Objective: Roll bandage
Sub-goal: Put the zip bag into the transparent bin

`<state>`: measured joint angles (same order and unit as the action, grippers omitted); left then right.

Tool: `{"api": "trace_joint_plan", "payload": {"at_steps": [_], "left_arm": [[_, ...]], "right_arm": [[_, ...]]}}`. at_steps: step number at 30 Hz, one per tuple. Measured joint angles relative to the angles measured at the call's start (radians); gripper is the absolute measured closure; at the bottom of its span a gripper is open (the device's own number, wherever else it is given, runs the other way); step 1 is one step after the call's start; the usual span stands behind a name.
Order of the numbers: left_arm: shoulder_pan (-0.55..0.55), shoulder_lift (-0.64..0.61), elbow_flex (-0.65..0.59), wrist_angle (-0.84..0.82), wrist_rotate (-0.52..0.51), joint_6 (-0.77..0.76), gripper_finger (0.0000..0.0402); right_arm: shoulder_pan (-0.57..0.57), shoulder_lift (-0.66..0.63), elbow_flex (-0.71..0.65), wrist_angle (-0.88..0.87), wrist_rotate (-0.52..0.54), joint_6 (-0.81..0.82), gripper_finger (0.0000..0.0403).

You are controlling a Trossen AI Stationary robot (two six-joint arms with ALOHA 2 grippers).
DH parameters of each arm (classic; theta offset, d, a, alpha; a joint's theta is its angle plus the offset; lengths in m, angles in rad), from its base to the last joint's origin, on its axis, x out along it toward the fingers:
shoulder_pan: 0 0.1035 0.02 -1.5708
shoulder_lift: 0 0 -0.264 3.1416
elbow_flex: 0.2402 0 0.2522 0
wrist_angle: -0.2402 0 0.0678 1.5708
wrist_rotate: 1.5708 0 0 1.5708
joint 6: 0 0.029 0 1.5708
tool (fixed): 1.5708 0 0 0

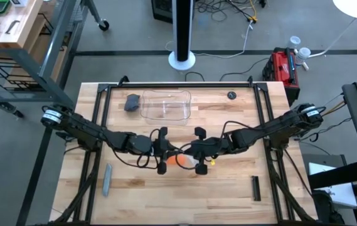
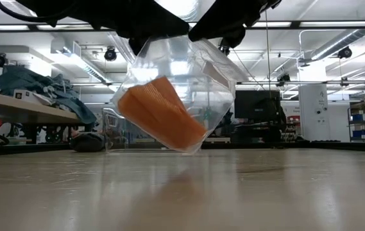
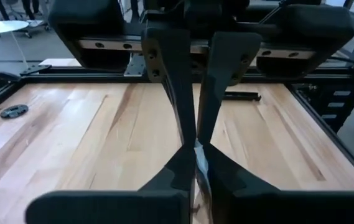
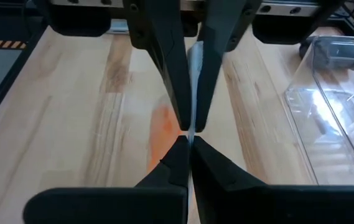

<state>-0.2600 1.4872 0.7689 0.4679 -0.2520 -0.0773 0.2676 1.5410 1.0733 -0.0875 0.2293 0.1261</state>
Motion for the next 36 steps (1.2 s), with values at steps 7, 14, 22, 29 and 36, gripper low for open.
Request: {"api": "trace_joint_plan", "payload": {"at_steps": [7, 14, 22, 29, 36], "left_arm": [[0.000, 0.000, -0.009, -0.002, -0.002, 0.027, 0.0400], [-0.013, 0.001, -0.012, -0.025, 0.000, 0.013, 0.0401], [-0.016, 0.001, -0.012, -0.027, 0.026, 0.014, 0.0401], [-0.016, 0.001, -0.012, -0.052, 0.026, 0.012, 0.0401], [-0.016, 0.001, -0.012, -0.067, 0.026, -0.002, 0.0401]], "right_arm": [[0.000, 0.000, 0.000, -0.018, -0.001, 0.037, 0.0381], [0.000, 0.000, 0.000, -0.079, -0.003, 0.067, 0.0321], [0.000, 0.000, 0.000, -0.097, -0.002, 0.054, 0.0277], [0.012, -0.021, -0.007, -0.142, -0.004, 0.058, 0.0271], [0.019, -0.016, -0.037, -0.125, -0.084, 0.092, 0.0270]]}}
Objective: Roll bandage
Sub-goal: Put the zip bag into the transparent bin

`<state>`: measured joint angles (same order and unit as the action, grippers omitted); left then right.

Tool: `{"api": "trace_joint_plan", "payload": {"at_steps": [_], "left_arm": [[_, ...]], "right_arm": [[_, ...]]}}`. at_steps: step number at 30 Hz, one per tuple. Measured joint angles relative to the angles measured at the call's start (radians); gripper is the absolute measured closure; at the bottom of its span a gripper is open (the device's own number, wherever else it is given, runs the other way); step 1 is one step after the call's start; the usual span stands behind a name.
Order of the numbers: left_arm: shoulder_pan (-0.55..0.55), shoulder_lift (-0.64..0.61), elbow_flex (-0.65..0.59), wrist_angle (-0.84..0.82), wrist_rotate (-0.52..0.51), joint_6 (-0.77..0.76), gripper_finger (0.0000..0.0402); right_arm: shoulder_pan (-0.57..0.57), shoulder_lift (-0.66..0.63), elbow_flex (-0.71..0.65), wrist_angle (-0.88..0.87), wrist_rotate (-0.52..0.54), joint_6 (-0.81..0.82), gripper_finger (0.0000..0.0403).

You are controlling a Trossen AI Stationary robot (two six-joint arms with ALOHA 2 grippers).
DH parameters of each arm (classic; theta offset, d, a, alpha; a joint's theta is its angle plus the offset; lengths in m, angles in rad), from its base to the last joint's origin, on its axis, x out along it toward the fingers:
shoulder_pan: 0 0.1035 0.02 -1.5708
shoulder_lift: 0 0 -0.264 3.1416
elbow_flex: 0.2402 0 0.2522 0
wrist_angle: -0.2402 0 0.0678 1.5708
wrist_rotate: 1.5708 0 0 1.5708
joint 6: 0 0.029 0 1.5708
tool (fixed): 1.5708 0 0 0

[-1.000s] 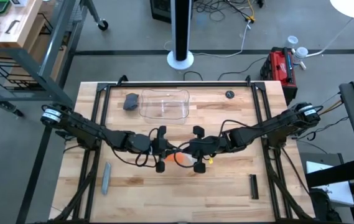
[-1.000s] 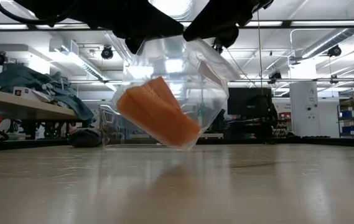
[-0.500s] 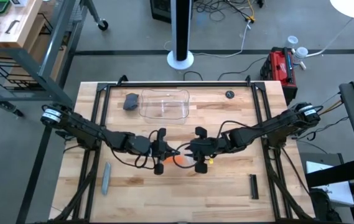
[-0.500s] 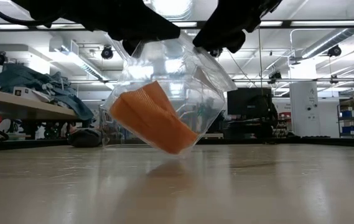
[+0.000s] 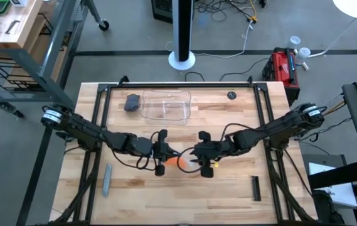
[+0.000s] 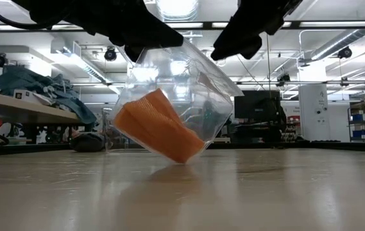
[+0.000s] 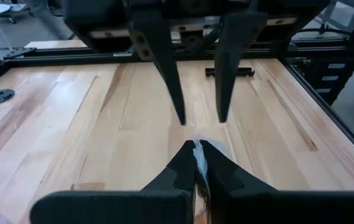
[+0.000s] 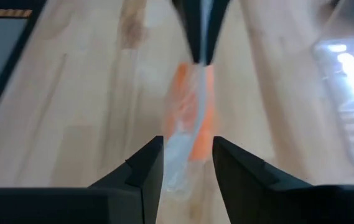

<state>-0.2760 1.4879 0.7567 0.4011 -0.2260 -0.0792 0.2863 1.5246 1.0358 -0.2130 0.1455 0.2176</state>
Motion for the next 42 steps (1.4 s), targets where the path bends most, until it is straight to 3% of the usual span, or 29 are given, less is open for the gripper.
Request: {"api": "trace_joint_plan", "payload": {"at_steps": [9, 17, 24, 32, 35, 42], "left_arm": [[0.000, 0.000, -0.011, 0.000, 0.001, -0.004, 0.0401], [0.000, 0.000, -0.033, 0.020, 0.001, -0.009, 0.0401], [0.000, 0.000, -0.039, 0.058, 0.022, 0.010, 0.0401], [0.000, 0.000, -0.040, 0.085, 0.035, 0.037, 0.0401], [0.000, 0.000, -0.040, 0.089, 0.035, 0.037, 0.0401], [0.000, 0.000, -0.040, 0.111, 0.035, 0.045, 0.0401]], "right_arm": [[-0.001, 0.006, -0.043, 0.099, -0.021, -0.002, 0.0277], [-0.005, 0.017, -0.044, 0.190, 0.058, -0.052, 0.0294], [-0.022, 0.017, -0.043, 0.206, 0.061, -0.061, 0.0312], [-0.021, 0.017, -0.043, 0.234, 0.054, -0.049, 0.0332], [-0.022, 0.017, -0.043, 0.252, 0.005, -0.027, 0.0336], [-0.023, 0.017, -0.043, 0.256, -0.014, -0.008, 0.0321]]}}
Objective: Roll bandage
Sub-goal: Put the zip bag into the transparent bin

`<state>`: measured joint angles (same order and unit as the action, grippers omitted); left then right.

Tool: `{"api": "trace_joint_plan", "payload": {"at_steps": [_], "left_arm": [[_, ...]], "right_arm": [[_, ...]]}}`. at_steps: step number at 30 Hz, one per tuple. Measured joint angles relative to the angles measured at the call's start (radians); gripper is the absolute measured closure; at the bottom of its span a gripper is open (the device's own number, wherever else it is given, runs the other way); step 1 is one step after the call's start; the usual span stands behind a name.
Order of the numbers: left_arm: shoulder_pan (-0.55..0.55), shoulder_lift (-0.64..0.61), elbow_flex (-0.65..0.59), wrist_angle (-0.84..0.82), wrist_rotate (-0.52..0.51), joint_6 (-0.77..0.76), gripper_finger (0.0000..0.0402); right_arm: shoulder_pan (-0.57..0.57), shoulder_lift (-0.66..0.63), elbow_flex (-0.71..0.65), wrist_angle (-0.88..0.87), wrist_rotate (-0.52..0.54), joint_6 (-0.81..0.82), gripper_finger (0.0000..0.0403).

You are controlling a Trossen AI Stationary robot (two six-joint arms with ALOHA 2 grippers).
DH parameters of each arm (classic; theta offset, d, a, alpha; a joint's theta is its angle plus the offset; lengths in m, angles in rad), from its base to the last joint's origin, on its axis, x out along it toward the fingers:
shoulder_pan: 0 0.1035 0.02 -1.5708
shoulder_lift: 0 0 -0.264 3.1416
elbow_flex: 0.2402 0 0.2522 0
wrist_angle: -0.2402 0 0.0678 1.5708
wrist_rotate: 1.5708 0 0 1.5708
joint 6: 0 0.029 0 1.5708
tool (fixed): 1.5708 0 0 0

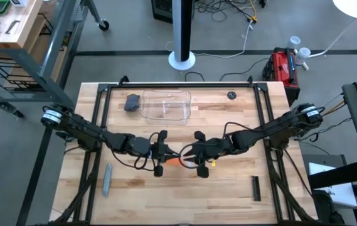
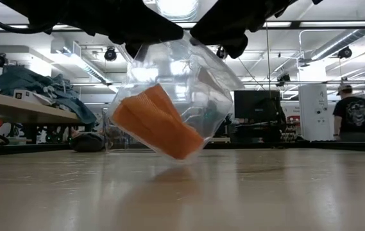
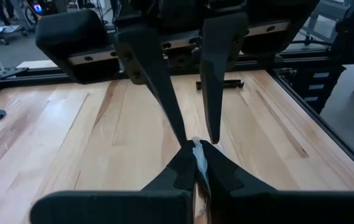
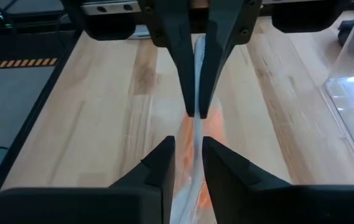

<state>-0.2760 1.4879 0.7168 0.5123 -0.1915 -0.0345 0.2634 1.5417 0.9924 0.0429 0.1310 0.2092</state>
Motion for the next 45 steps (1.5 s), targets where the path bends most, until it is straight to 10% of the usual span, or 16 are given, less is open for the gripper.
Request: {"api": "trace_joint_plan", "payload": {"at_steps": [9, 18, 34, 41, 45], "left_arm": [[0.000, 0.000, 0.000, 0.008, 0.000, 0.001, 0.0401], [0.000, 0.000, 0.000, 0.017, 0.000, 0.013, 0.0401], [0.000, 0.000, 0.000, 0.023, 0.020, 0.038, 0.0401], [0.000, 0.000, -0.005, 0.023, 0.020, 0.037, 0.0401], [0.000, 0.000, -0.007, 0.026, 0.020, 0.037, 0.0401]], "right_arm": [[-0.002, 0.000, 0.000, -0.007, 0.026, -0.045, 0.0392], [-0.002, 0.000, 0.000, -0.074, 0.017, 0.009, 0.0346], [0.008, -0.001, 0.000, -0.174, -0.017, 0.058, 0.0394], [0.009, -0.001, -0.014, -0.193, -0.037, 0.114, 0.0342], [0.010, -0.001, -0.044, -0.183, -0.060, 0.145, 0.0385]]}}
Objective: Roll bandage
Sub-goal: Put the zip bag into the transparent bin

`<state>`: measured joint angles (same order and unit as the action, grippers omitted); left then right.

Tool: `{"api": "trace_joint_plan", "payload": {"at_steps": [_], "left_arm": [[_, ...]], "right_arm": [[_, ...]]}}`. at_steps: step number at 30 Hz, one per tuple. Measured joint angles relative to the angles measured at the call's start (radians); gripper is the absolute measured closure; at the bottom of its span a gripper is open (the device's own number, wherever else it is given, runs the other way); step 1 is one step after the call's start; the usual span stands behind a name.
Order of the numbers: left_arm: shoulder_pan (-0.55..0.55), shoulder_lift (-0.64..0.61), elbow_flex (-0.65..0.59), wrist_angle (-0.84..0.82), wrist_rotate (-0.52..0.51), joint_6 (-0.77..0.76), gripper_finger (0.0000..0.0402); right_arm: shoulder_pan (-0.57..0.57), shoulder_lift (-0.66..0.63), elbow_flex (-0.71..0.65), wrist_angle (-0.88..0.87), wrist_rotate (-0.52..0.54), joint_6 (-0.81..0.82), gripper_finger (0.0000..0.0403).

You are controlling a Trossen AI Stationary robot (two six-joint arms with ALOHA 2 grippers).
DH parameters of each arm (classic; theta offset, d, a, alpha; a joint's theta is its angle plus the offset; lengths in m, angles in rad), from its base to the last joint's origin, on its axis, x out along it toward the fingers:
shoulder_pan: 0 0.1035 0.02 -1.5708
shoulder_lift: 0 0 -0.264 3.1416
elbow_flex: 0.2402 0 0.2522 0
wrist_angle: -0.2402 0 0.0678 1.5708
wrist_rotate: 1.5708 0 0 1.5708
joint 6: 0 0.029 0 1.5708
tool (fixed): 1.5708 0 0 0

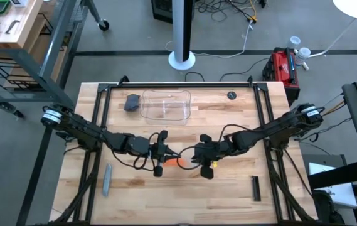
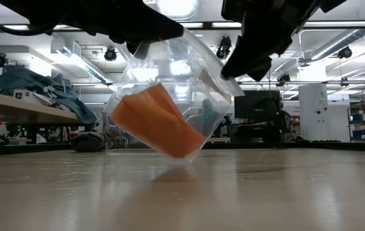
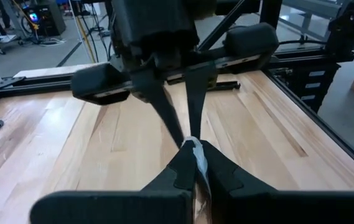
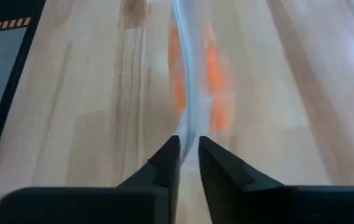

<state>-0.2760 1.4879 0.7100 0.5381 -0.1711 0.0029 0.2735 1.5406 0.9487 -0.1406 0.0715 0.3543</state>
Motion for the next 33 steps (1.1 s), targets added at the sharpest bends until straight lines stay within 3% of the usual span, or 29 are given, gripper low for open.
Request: {"api": "trace_joint_plan", "payload": {"at_steps": [2, 14, 18, 27, 30, 33], "left_arm": [[0.000, 0.000, 0.000, 0.001, 0.000, 0.000, 0.0401], [0.000, -0.001, 0.000, 0.035, -0.001, 0.000, 0.0401], [0.000, -0.001, 0.000, 0.033, -0.001, 0.000, 0.0401], [0.000, -0.001, -0.005, 0.020, -0.007, 0.004, 0.0401], [-0.001, -0.001, -0.012, 0.027, -0.072, 0.034, 0.0401], [0.000, -0.001, -0.013, 0.047, -0.173, 0.068, 0.0401]], "right_arm": [[0.004, 0.000, -0.013, 0.024, -0.001, 0.014, 0.0394], [0.003, 0.028, -0.022, 0.052, -0.003, 0.071, 0.0349], [0.012, 0.025, -0.023, 0.048, 0.012, 0.046, 0.0392], [0.008, -0.038, -0.022, -0.080, 0.030, 0.076, 0.0386], [0.008, -0.098, -0.022, -0.164, 0.057, 0.040, 0.0368], [0.011, -0.170, -0.027, -0.225, 0.165, -0.018, 0.0351]]}}
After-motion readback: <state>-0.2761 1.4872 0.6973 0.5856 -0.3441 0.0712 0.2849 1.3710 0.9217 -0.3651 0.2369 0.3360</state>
